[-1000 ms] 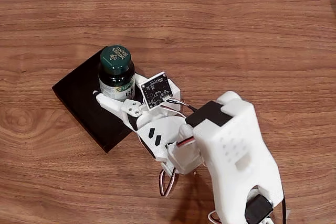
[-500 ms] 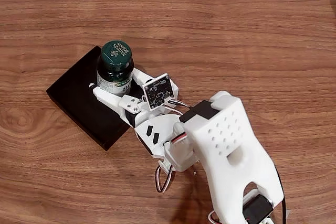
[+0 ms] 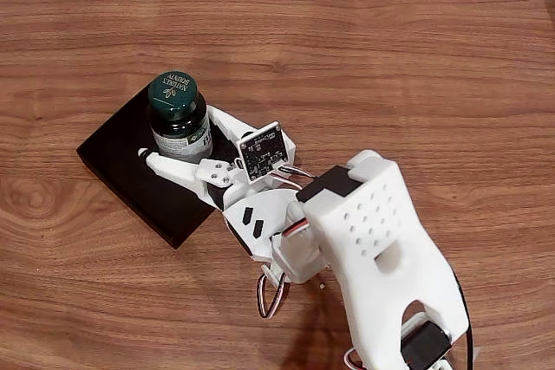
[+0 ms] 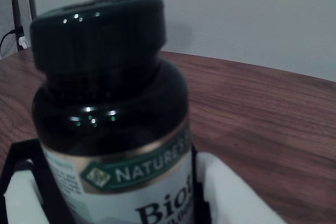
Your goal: Pick up the pill bottle and place it in the black box.
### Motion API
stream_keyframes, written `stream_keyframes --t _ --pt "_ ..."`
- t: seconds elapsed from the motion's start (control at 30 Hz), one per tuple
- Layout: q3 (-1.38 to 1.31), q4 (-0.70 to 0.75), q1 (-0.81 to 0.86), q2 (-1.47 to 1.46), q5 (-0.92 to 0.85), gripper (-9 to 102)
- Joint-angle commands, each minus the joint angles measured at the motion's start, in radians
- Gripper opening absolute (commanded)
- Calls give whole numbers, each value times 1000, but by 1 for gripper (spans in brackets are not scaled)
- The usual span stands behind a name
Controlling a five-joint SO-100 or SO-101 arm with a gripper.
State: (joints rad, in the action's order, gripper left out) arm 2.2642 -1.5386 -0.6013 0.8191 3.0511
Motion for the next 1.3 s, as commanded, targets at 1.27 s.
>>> stream_keyframes --t 1.27 --pt "259 675 236 661 147 37"
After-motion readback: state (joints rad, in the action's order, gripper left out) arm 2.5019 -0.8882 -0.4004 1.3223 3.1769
